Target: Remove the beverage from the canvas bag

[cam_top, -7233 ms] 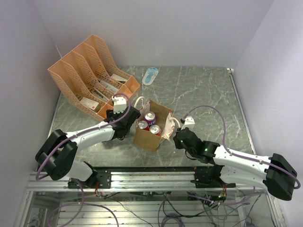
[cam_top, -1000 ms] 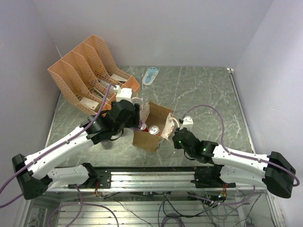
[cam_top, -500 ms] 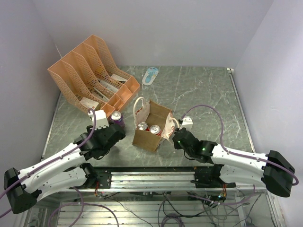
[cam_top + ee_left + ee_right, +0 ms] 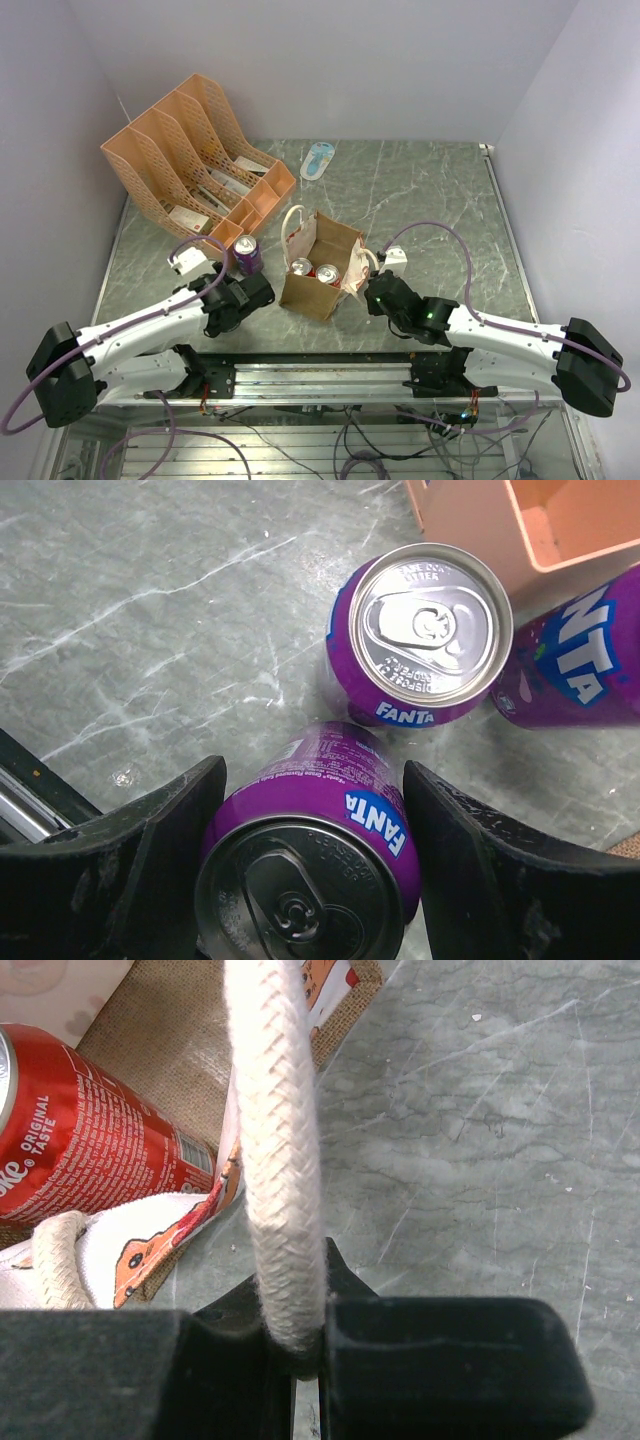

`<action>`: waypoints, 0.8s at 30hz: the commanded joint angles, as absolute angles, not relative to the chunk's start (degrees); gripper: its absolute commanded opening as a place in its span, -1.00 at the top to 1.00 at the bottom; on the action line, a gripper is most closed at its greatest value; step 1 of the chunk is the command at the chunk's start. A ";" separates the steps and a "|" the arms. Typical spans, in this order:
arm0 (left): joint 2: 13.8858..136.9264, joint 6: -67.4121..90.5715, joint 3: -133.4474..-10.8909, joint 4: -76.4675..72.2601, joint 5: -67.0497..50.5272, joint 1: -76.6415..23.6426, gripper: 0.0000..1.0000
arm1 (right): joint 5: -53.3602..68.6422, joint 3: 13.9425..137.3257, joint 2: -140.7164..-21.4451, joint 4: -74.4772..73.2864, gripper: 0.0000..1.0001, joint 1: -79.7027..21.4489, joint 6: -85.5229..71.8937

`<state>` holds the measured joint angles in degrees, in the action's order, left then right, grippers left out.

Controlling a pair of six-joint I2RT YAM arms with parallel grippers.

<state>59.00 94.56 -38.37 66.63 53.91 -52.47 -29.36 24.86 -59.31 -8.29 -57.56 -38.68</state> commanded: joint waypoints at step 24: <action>61.88 110.61 -36.45 69.64 56.37 -52.27 0.53 | -31.00 25.38 -59.68 -11.21 0.89 -57.98 -38.32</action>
